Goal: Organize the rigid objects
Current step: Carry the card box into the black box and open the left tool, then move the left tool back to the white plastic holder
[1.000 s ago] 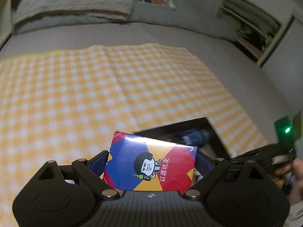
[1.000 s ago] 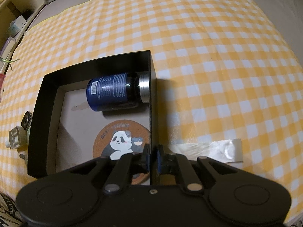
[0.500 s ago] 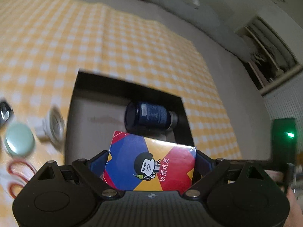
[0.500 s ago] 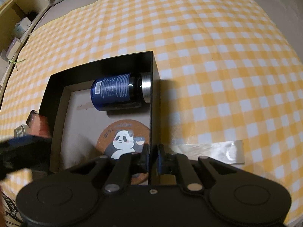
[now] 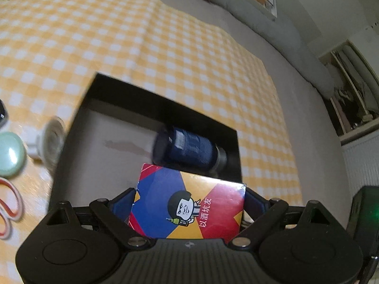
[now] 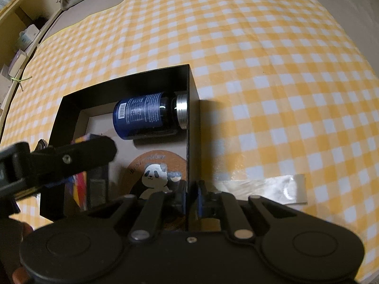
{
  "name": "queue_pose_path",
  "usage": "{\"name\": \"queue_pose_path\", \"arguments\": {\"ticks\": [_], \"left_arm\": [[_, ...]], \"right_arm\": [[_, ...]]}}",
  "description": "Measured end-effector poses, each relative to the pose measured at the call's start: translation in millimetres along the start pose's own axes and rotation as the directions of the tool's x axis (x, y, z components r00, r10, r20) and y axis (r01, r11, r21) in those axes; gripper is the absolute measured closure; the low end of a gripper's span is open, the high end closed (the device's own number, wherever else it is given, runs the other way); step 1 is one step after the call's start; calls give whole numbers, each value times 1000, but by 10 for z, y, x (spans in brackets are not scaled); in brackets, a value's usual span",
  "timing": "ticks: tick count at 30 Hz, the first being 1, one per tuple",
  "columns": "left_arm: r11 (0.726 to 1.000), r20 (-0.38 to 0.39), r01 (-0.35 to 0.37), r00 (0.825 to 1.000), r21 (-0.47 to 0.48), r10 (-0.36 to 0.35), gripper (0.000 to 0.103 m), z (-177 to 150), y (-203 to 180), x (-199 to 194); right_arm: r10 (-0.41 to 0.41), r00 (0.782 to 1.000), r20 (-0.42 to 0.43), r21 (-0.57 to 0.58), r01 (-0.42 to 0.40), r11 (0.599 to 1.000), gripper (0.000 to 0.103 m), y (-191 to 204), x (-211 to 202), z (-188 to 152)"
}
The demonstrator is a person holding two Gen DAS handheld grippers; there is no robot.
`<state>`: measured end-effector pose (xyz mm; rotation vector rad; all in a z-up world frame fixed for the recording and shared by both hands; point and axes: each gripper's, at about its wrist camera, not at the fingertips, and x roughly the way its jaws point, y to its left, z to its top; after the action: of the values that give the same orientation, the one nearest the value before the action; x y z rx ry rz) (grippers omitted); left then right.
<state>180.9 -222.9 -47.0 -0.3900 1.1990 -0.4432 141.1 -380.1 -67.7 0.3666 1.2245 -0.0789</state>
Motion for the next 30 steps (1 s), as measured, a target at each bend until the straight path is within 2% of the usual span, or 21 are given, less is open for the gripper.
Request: {"name": "queue_pose_path", "arguments": {"ticks": [5,18,25,30], "left_arm": [[997,-51,-34,998,-74,31,3,-13,53,96],[1000,-68,18,998,-25,-19,1,6,-19,10],[997,-46,30,999,69,-27,0,-29,-90,-251],[983,31,18,999,185,-24,0,-22,-84,-551]], "right_arm": [[6,1000,-1,6,-6,1000,93,-4,10,14],[7,1000,-1,11,-7,1000,93,-7,16,19],[9,1000,3,9,-9,1000,93,0,20,12],[7,1000,3,7,-7,1000,93,-9,14,13]]}}
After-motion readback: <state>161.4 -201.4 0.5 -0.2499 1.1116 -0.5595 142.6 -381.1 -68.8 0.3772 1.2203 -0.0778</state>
